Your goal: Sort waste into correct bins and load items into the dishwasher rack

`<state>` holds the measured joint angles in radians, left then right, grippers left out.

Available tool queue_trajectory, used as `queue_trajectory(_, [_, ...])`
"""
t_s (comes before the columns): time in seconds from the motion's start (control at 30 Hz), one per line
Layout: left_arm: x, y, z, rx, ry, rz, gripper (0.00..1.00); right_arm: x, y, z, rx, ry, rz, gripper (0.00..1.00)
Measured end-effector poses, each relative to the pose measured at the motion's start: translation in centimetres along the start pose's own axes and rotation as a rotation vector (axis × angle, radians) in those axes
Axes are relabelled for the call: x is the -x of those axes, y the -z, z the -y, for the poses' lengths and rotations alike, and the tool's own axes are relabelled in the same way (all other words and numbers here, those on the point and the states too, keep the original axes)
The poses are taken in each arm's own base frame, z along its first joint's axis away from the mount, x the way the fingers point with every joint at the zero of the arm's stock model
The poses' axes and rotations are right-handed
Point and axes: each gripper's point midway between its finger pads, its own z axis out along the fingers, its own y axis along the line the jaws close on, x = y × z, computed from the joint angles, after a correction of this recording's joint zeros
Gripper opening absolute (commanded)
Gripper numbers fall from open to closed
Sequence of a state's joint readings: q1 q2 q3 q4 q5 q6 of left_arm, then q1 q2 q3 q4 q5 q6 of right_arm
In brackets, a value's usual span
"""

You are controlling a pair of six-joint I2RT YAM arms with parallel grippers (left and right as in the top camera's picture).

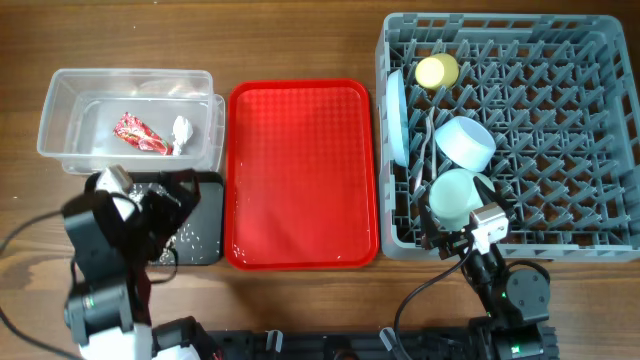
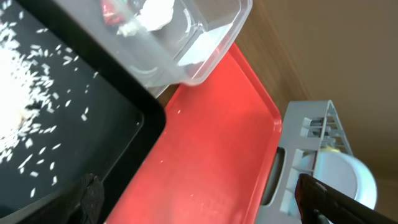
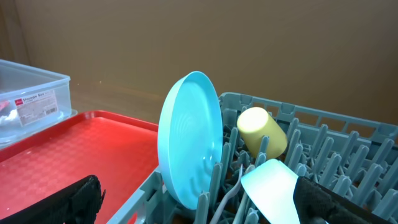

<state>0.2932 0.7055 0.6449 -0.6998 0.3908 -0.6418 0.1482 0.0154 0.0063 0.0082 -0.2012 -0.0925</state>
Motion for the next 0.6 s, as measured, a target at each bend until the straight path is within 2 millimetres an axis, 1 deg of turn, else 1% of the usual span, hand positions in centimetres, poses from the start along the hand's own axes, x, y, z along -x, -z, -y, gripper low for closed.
queue_trajectory(0.1, [-1.6, 0.0, -1.0, -0.003, -0.009, -0.004, 1.0, 0.0, 0.0, 0.0, 0.0, 0.0, 0.0, 1.0])
queue_trajectory(0.17, [-3.1, -0.5, -2.0, 0.003, -0.017, -0.029, 1.0, 0.0, 0.0, 0.0, 0.0, 0.0, 0.0, 1.0])
queue_trajectory(0.23, [-4.0, -0.9, -3.0, 0.021, -0.028, -0.032, 1.0, 0.0, 0.0, 0.0, 0.0, 0.0, 0.0, 1.0])
queue_trajectory(0.3, [-3.8, -1.4, -3.4, 0.018, -0.054, 0.011, 1.0, 0.0, 0.0, 0.0, 0.0, 0.0, 0.0, 0.99])
queue_trajectory(0.37, [-2.6, -1.6, -2.4, -0.04, -0.099, 0.094, 1.0, 0.0, 0.0, 0.0, 0.0, 0.0, 0.0, 1.0])
queue_trajectory(0.4, [-1.8, -1.5, -1.6, -0.083, -0.129, 0.147, 1.0, 0.0, 0.0, 0.0, 0.0, 0.0, 0.0, 1.0])
queue_trajectory(0.43, [-0.8, -1.3, -0.2, -0.148, -0.163, 0.217, 1.0, 0.0, 0.0, 0.0, 0.0, 0.0, 0.0, 1.0])
queue_trajectory(0.47, [-0.6, -1.2, 0.0, -0.157, -0.169, 0.231, 1.0, 0.0, 0.0, 0.0, 0.0, 0.0, 0.0, 1.0])
queue_trajectory(0.57, [1.4, 0.7, 4.4, -0.364, -0.26, 0.414, 1.0, 0.0, 0.0, 0.0, 0.0, 0.0, 0.0, 1.0])
queue_trajectory(0.6, [1.7, 1.2, 5.1, -0.403, -0.275, 0.444, 1.0, 0.0, 0.0, 0.0, 0.0, 0.0, 0.0, 1.0])
